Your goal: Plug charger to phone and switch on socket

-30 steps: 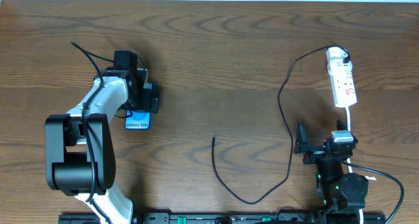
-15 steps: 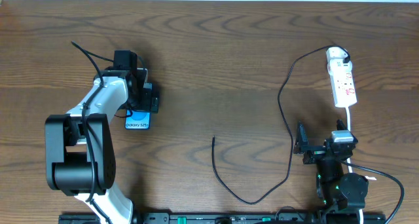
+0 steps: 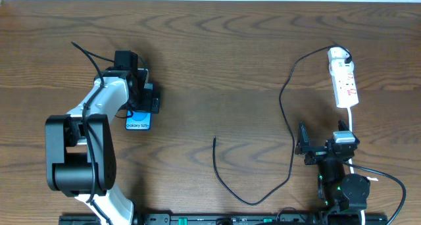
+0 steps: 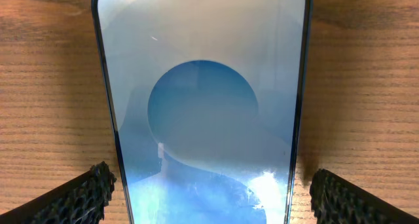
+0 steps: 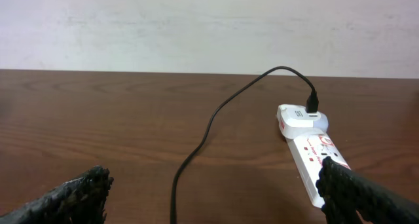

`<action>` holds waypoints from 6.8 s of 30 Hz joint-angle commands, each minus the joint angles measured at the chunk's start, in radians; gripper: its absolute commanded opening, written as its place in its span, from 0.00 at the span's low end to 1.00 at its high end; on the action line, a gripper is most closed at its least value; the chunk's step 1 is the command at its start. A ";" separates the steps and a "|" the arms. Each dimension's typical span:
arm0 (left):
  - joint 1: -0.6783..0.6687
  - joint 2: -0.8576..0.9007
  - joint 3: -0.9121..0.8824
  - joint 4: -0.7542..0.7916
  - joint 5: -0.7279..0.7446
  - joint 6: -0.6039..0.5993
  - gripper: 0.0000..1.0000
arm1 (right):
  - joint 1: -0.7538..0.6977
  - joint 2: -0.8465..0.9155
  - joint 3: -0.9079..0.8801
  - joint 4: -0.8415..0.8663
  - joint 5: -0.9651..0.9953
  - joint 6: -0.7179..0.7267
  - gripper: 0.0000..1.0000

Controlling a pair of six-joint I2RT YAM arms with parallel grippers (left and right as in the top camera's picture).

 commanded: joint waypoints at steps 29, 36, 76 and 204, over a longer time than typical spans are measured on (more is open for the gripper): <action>0.002 0.086 -0.005 -0.023 -0.012 -0.010 0.98 | 0.007 -0.008 -0.002 -0.004 -0.006 0.011 0.99; 0.002 0.086 -0.005 -0.026 -0.013 -0.009 0.98 | 0.007 -0.008 -0.002 -0.004 -0.006 0.011 0.99; 0.002 0.086 0.011 -0.040 -0.039 0.068 0.98 | 0.007 -0.008 -0.002 -0.004 -0.006 0.011 0.99; 0.002 0.084 0.020 -0.040 -0.038 0.078 0.13 | 0.007 -0.008 -0.002 -0.004 -0.006 0.011 0.99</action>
